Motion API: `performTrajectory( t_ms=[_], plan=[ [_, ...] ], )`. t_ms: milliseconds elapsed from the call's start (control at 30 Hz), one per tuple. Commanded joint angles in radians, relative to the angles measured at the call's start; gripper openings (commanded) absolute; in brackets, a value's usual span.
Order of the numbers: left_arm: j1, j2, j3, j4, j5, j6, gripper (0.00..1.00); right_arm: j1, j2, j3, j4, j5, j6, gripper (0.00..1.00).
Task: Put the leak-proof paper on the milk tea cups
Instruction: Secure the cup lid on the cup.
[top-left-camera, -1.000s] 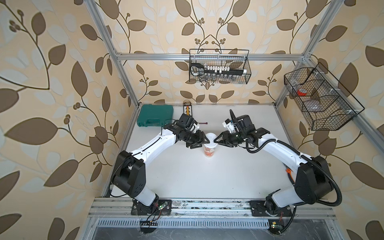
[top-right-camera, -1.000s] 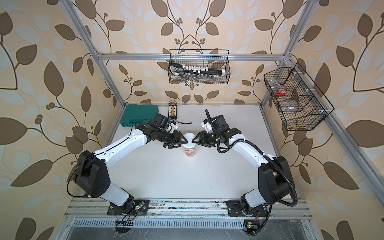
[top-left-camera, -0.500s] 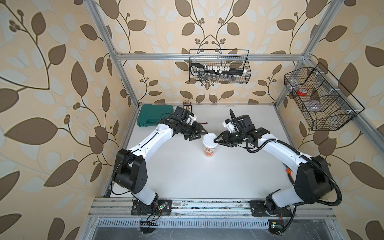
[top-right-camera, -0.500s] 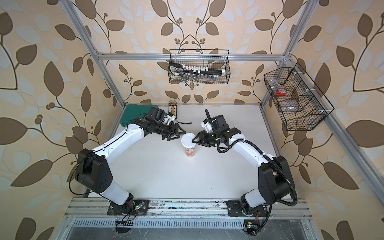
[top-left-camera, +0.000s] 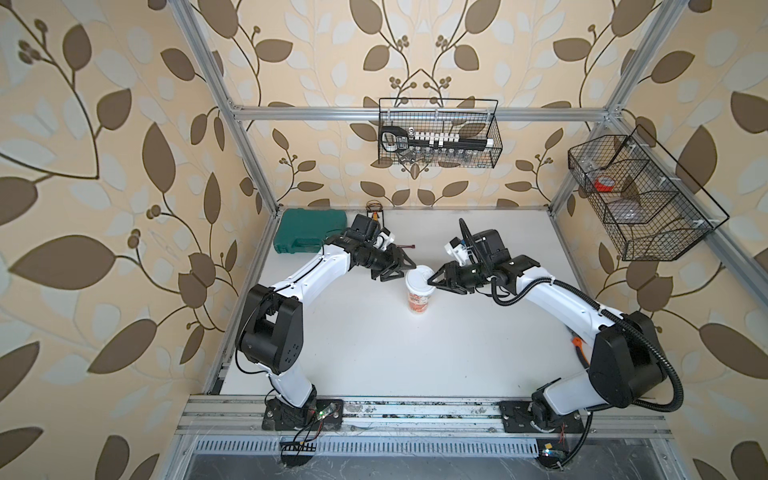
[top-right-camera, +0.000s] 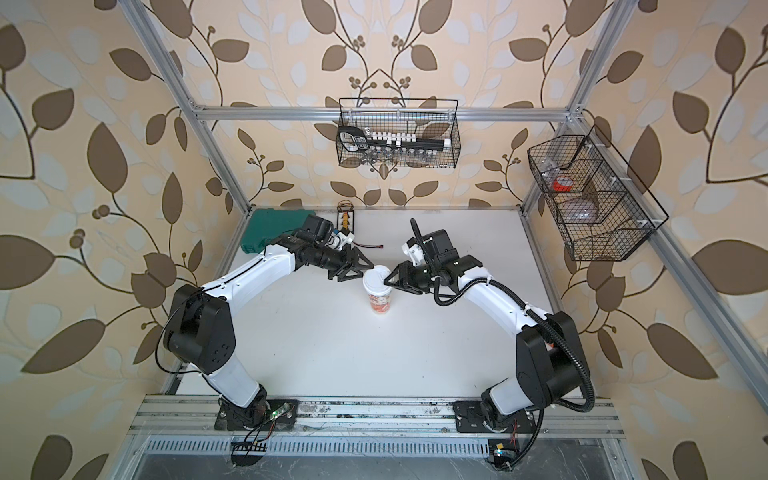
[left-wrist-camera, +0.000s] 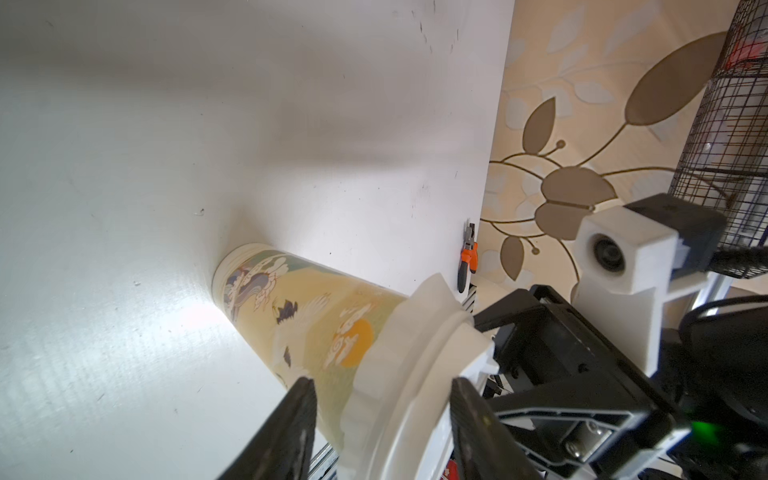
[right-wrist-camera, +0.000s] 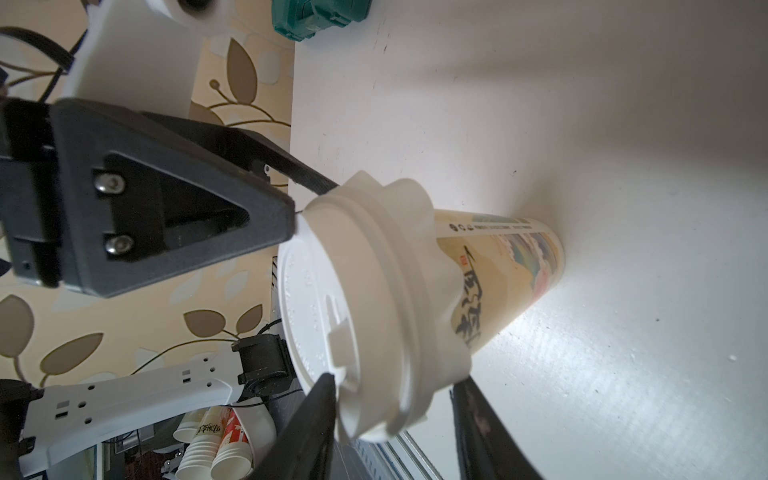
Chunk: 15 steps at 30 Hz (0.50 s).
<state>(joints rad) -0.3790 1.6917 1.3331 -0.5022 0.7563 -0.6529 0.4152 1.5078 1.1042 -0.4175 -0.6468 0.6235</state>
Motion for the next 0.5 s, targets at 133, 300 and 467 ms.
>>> performTrajectory(
  t_ms=[133, 300, 467],
  plan=[
    [0.002, 0.017, -0.005, -0.013, -0.017, 0.025, 0.5, 0.0, 0.029, 0.002, -0.042, 0.045, -0.022, 0.44],
    [-0.001, 0.011, -0.054, -0.015, -0.035, 0.031, 0.49, 0.0, 0.029, -0.004, -0.04, 0.048, -0.021, 0.44],
    [-0.011, 0.016, -0.075, -0.019, -0.057, 0.039, 0.49, -0.001, 0.029, -0.013, -0.04, 0.051, -0.022, 0.44]
  ],
)
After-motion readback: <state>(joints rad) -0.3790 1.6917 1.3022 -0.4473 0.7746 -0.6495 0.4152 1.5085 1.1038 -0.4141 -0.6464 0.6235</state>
